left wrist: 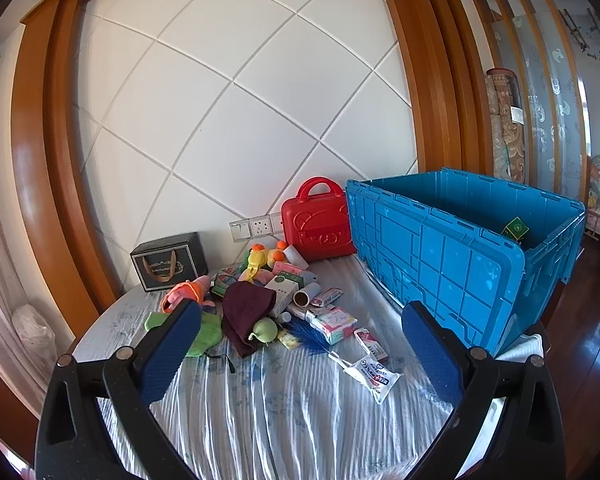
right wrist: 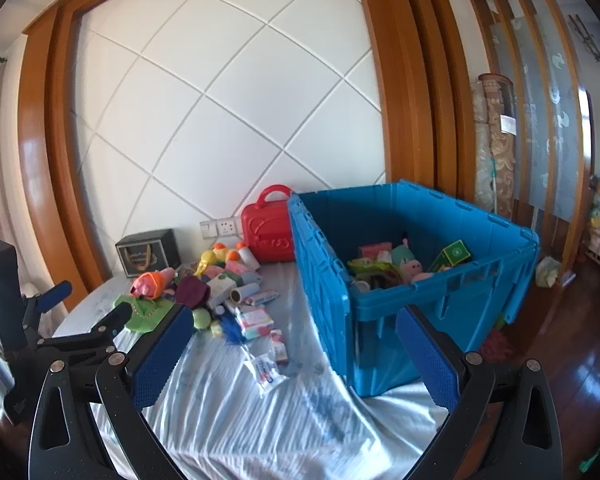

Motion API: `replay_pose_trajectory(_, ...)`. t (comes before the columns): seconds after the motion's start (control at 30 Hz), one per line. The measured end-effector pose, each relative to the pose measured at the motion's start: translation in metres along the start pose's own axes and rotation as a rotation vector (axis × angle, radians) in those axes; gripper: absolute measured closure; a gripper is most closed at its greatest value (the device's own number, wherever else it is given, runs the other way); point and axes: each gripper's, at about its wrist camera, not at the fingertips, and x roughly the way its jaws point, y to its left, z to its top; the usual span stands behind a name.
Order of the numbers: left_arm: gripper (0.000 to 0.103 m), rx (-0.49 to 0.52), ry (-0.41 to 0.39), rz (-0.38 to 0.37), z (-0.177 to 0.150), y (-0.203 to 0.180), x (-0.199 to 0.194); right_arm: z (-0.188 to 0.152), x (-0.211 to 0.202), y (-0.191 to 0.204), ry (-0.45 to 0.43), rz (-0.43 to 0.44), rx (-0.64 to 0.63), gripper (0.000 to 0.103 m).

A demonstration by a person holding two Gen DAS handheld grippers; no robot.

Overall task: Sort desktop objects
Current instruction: 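Move both tools toward the pile of items on the bed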

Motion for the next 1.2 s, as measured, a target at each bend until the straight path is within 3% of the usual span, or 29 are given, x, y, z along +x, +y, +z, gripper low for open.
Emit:
replay_pose_trajectory(0.43,0.001,0.014,0.0,0.004,0.0,-0.002,0.0,0.0,-0.003,0.019,-0.047,0.054,-0.101,0.0)
replay_pose_trajectory(0.73,0.001,0.021,0.007,0.013,0.0,-0.004,0.001,-0.002,0.003,0.02,-0.023,0.095,-0.124,0.0)
replay_pose_trajectory(0.87,0.001,0.018,0.013,0.026,0.0,-0.004,0.002,-0.006,0.011,0.026,0.003,0.076,-0.168,0.0)
replay_pose_trajectory(1.2,0.001,-0.01,0.064,0.111,-0.02,0.008,0.016,-0.021,0.031,0.019,0.034,0.169,-0.162,0.0)
